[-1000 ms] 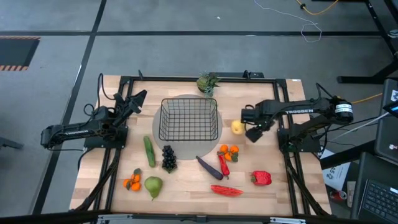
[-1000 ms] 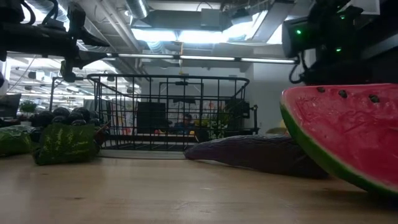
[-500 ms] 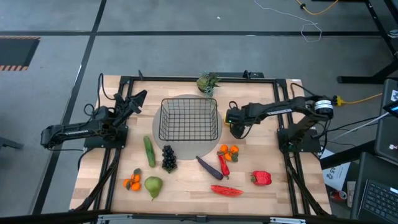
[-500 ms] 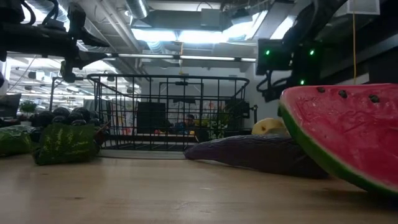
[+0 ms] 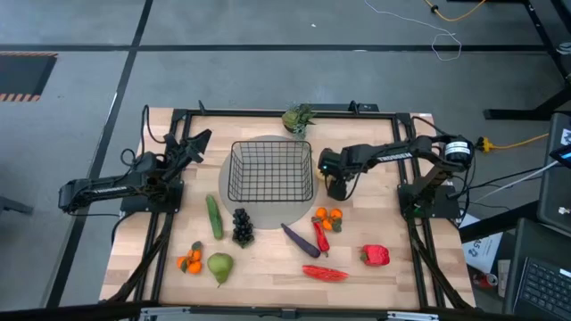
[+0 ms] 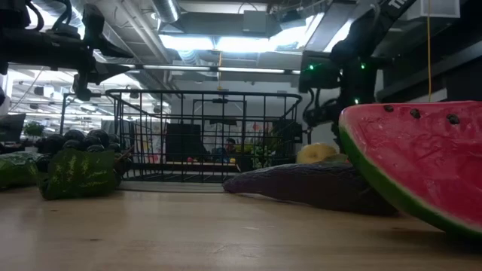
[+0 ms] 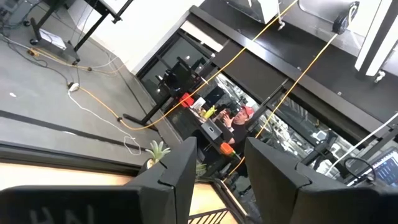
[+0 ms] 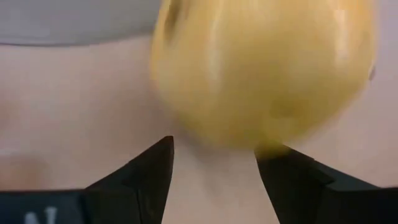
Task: Build produce basket
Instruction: Put the yellow pear into the black wire basket
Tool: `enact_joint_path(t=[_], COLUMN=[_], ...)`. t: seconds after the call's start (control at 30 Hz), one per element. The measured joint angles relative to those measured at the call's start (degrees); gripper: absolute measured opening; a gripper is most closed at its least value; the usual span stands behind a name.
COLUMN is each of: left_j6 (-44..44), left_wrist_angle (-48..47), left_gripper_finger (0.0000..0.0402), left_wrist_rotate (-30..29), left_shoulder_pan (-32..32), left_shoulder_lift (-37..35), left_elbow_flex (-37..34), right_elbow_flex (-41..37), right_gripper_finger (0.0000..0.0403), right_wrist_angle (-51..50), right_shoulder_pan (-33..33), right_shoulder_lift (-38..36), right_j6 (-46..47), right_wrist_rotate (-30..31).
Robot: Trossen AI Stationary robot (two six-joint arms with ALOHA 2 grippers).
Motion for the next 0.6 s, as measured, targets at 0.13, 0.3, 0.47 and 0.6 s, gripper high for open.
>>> enact_joint_path(t=[0.13,0.3,0.47,0.6], left_j6=[0.0,0.0,0.0,0.0], left_wrist_angle=[-0.2,-0.2,-0.2,-0.2], left_gripper_finger=[0.0133,0.0133,0.0133,0.0133], left_wrist_rotate=[0.0,0.0,0.0,0.0], left_shoulder_pan=[0.0,0.0,0.0,0.0], left_shoulder_lift=[0.0,0.0,0.0,0.0], left_elbow_flex=[0.0,0.0,0.0,0.0], right_elbow_flex=[1.7,4.3,8.9,13.6], right_gripper_finger=[0.0228,0.0228,0.0228,0.0228], right_wrist_angle=[0.6,-2.9,-13.7,-24.8], right_shoulder_pan=[0.5,0.7,0.7,0.7], right_shoulder_lift=[0.0,0.0,0.0,0.0], right_j6=[0.2,0.3,-1.6,-2.9], right_wrist_rotate=[-7.1,-9.1,-11.9,-8.7])
